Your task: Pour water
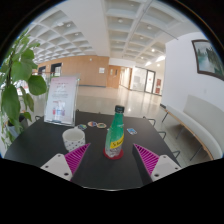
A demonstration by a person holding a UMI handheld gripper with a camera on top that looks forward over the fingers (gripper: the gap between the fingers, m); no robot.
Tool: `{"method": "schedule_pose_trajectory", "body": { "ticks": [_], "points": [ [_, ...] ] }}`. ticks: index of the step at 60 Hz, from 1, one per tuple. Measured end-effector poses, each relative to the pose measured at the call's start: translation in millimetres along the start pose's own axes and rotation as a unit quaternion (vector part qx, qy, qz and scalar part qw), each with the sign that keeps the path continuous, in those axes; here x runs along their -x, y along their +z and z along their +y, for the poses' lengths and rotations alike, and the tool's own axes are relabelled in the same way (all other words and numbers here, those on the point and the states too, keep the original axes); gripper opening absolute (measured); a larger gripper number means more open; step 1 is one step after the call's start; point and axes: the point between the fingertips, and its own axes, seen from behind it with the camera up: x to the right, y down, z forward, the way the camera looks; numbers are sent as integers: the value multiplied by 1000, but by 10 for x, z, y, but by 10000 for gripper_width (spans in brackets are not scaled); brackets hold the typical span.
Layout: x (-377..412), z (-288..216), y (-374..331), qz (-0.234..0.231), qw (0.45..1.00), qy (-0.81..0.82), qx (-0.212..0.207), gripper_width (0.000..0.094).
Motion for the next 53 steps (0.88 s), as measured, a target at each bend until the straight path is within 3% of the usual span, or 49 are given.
{"method": "schedule_pose_trajectory", "body": {
  "ticks": [25,53],
  "points": [
    [78,187,-2252,1,999,28,18,853],
    [42,112,-3022,22,1000,9,-9,853]
  ]
}}
